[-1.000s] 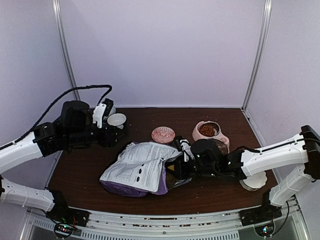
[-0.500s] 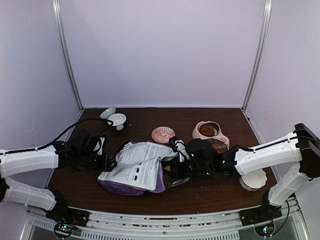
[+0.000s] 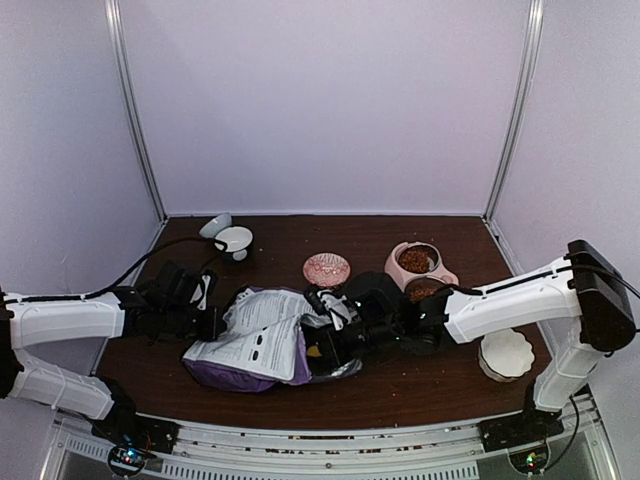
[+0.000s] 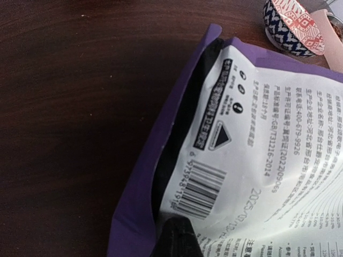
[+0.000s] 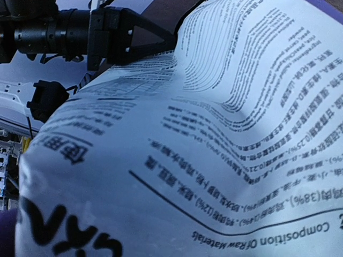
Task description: Serve the pet food
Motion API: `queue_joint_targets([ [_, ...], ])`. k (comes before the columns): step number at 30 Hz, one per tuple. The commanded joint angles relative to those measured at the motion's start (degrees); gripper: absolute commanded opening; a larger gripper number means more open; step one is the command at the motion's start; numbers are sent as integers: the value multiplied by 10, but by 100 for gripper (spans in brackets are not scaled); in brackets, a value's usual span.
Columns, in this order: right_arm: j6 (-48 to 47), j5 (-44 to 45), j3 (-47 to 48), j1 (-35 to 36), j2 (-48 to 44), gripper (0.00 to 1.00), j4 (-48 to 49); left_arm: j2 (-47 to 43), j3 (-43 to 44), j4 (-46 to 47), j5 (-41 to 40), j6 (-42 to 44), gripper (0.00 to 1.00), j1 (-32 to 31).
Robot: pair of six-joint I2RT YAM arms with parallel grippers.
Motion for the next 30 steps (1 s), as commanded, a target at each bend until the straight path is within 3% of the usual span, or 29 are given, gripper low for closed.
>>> queue_joint_targets([
  [1, 1, -179, 8, 23, 9, 11, 8, -6, -3, 18, 31, -1, 0, -4],
  [9, 111, -219, -28, 7, -44, 11, 112, -25, 15, -1, 16, 2, 0, -4],
  [17, 241, -184, -71, -23, -113, 11, 190, -63, 102, -99, -10, 72, 56, -5],
  [20, 279, -176, -86, -31, -122, 11, 221, -78, 156, -132, 12, 107, 64, -7],
  [24, 310, -165, -104, -36, -132, 11, 261, -89, 241, -174, 83, 135, 68, -24],
  [30, 352, -147, -134, -39, -151, 12, 321, -67, 331, -210, 161, 150, 73, -104],
])
